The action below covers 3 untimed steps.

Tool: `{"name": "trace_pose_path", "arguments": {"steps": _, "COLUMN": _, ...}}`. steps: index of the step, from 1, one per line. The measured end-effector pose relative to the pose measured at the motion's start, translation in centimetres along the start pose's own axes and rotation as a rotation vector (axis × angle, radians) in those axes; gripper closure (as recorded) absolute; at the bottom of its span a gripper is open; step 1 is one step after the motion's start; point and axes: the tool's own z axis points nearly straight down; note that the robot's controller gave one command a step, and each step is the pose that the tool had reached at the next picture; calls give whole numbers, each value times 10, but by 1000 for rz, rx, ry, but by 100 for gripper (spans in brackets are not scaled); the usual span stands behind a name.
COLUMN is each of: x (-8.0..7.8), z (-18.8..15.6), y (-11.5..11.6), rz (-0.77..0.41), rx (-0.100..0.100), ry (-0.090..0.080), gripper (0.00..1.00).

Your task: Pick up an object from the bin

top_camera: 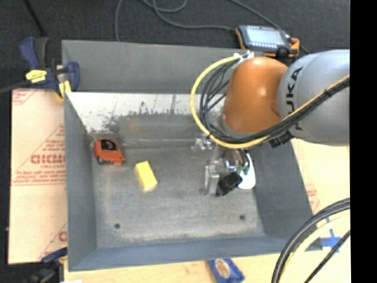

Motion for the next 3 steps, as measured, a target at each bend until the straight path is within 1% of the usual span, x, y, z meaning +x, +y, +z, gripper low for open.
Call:
{"name": "trace_pose_path", "arguments": {"steps": 1, "x": -2, "z": -4, "y": 0, "rz": 0, "rx": 0, "ry": -8, "gripper": 0}}
{"name": "trace_pose_path", "arguments": {"steps": 2, "x": -7, "z": 14, "y": -28, "rz": -79, "rx": -1, "ry": -12, "gripper": 0}}
{"name": "trace_pose_path", "arguments": {"steps": 3, "x": -15, "z": 35, "y": -61, "rz": -78, "rx": 3, "ry": -9, "gripper": 0}}
